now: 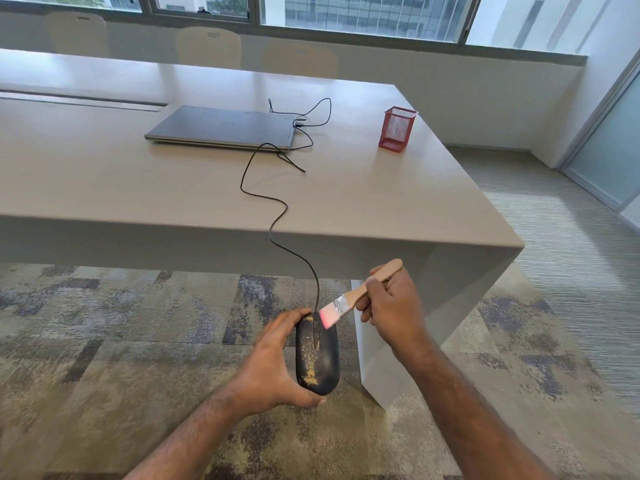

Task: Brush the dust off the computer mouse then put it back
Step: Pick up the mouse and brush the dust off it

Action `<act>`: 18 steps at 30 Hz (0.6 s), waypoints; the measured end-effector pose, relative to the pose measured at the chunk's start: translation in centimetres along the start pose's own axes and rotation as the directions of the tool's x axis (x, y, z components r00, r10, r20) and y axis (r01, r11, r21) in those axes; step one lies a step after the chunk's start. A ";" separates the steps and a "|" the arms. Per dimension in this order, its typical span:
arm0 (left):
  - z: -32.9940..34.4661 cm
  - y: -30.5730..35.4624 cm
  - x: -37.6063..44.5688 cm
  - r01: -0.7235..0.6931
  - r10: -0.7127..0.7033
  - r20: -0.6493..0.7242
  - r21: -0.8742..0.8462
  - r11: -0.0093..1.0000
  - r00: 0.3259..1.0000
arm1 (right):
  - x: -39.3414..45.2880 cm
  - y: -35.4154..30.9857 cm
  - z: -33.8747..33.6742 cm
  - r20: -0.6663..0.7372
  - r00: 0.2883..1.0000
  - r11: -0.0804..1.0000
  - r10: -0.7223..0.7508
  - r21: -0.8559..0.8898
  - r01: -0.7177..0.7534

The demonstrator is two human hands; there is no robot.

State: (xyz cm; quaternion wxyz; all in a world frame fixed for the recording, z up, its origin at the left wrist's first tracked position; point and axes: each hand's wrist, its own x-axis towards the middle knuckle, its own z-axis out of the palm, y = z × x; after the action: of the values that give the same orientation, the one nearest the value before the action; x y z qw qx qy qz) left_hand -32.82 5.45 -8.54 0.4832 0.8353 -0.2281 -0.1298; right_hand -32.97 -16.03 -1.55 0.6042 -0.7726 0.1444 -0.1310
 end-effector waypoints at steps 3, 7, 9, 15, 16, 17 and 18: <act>0.1 -0.1 -0.1 0.005 -0.005 0.000 -0.005 1.000 1.000 | 0.5 0.1 -0.4 -0.062 0.998 0.998 0.012 -0.064 -0.016; 0.0 -0.3 0.0 0.038 -0.038 -0.006 -0.032 0.999 0.999 | 0.1 0.1 -0.9 -0.114 0.993 1.000 0.023 0.004 -0.023; 0.0 -0.3 0.1 0.045 -0.045 0.002 -0.034 0.998 0.999 | -0.3 -0.3 -0.8 -0.114 0.993 0.997 0.021 0.073 -0.013; -0.8 0.3 0.7 0.054 -0.055 -0.011 -0.081 0.995 0.998 | -1.9 0.2 -0.4 -0.010 1.000 0.996 0.016 0.090 -0.015; -1.0 0.4 0.8 0.059 -0.060 -0.013 -0.079 0.995 0.998 | -2.1 0.4 -0.6 -0.022 1.000 0.996 0.013 0.085 -0.011; -1.2 0.4 0.8 0.060 -0.061 -0.016 -0.079 0.995 0.998 | -2.2 0.6 -0.9 -0.041 0.999 0.997 0.005 0.076 -0.002; -1.3 0.4 0.9 0.064 -0.066 -0.020 -0.085 0.994 0.998 | -2.2 0.7 -1.1 -0.065 0.998 0.997 -0.009 0.070 0.014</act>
State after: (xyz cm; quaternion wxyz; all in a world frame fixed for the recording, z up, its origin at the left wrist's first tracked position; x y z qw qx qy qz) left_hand -31.62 5.80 -7.50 0.5162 0.8225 -0.1897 -0.1454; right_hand -35.50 -16.34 -2.00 0.6252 -0.7472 0.1545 -0.1642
